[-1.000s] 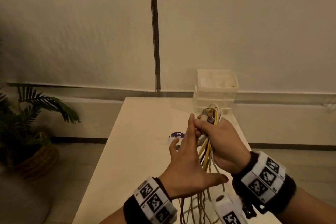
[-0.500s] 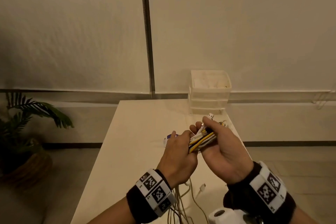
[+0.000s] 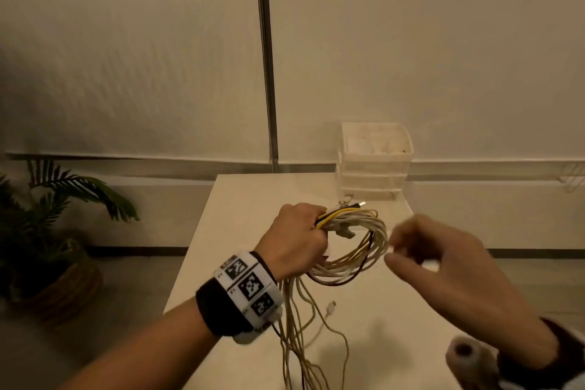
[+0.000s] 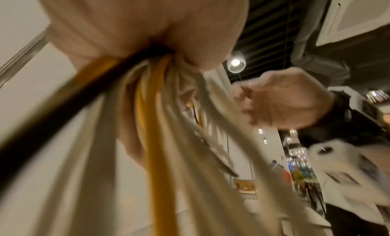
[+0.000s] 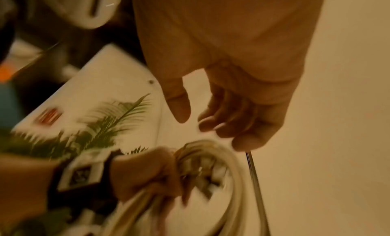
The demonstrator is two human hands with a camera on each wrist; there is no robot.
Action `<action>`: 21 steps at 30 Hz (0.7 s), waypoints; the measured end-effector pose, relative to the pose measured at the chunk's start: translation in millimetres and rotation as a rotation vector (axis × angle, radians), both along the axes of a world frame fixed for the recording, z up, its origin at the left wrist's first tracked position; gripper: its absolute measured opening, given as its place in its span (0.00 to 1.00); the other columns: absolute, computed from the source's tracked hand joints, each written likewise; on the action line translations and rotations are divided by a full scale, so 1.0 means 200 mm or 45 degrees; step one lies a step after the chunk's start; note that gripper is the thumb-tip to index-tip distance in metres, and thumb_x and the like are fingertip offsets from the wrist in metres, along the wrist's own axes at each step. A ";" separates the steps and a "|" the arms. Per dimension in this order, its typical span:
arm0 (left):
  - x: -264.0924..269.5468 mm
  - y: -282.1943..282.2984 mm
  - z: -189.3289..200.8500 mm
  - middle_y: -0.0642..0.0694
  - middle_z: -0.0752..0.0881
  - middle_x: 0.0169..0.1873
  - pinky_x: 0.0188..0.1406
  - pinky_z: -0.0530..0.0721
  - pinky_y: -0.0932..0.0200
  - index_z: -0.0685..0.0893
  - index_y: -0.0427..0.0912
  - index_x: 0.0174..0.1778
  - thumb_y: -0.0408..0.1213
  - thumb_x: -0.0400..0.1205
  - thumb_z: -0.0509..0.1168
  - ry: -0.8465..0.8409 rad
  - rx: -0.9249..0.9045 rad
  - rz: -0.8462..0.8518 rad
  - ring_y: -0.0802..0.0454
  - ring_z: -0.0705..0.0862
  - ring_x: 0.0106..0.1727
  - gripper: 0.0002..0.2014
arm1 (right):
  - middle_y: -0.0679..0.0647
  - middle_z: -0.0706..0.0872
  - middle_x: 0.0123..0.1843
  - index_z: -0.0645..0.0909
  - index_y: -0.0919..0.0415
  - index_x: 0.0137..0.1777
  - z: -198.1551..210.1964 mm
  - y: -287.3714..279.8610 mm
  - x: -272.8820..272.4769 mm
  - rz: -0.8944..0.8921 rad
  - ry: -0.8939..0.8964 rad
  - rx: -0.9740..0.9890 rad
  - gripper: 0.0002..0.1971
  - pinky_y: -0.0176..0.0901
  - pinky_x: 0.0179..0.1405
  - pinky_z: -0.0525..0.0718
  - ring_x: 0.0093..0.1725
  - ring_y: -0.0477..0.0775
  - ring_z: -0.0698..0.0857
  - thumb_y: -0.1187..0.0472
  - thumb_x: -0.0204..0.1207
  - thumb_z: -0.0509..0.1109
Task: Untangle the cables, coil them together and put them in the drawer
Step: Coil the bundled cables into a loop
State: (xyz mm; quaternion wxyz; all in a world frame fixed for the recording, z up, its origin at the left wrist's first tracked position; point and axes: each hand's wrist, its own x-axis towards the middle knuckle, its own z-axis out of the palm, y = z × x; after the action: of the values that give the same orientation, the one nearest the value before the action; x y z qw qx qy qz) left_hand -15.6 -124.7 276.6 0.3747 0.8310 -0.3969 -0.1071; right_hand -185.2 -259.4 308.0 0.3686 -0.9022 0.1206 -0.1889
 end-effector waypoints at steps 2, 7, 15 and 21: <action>0.02 -0.01 0.08 0.52 0.80 0.22 0.23 0.73 0.66 0.78 0.53 0.23 0.26 0.71 0.62 -0.089 0.146 -0.119 0.57 0.76 0.23 0.17 | 0.45 0.82 0.56 0.77 0.50 0.61 0.04 -0.01 0.09 0.089 -0.142 -0.618 0.21 0.37 0.59 0.75 0.56 0.48 0.79 0.52 0.67 0.72; 0.07 -0.08 0.26 0.55 0.76 0.24 0.25 0.69 0.66 0.71 0.55 0.24 0.28 0.74 0.65 -0.288 0.373 -0.332 0.57 0.76 0.26 0.19 | 0.52 0.87 0.53 0.78 0.55 0.58 0.12 0.03 0.47 0.272 0.392 -0.683 0.20 0.53 0.58 0.82 0.55 0.56 0.85 0.56 0.65 0.72; 0.17 0.02 0.20 0.42 0.87 0.33 0.40 0.88 0.47 0.85 0.42 0.44 0.23 0.75 0.73 0.552 -0.265 -0.180 0.39 0.91 0.35 0.09 | 0.56 0.87 0.30 0.81 0.59 0.48 0.19 -0.07 0.56 0.205 0.312 -0.133 0.09 0.38 0.22 0.77 0.21 0.45 0.82 0.69 0.69 0.70; 0.14 0.02 0.10 0.44 0.79 0.27 0.44 0.87 0.47 0.87 0.40 0.45 0.31 0.78 0.72 1.010 -0.579 -0.223 0.45 0.86 0.29 0.03 | 0.65 0.79 0.26 0.82 0.75 0.43 0.11 -0.07 0.53 0.167 0.065 0.505 0.05 0.41 0.20 0.72 0.22 0.56 0.77 0.77 0.70 0.66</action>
State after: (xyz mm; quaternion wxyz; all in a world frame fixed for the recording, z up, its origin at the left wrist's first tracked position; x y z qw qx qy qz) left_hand 12.5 -120.9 296.6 0.6599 0.5860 -0.3049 -0.3580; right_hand -79.3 -272.8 330.4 0.5474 -0.8223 0.1057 -0.1140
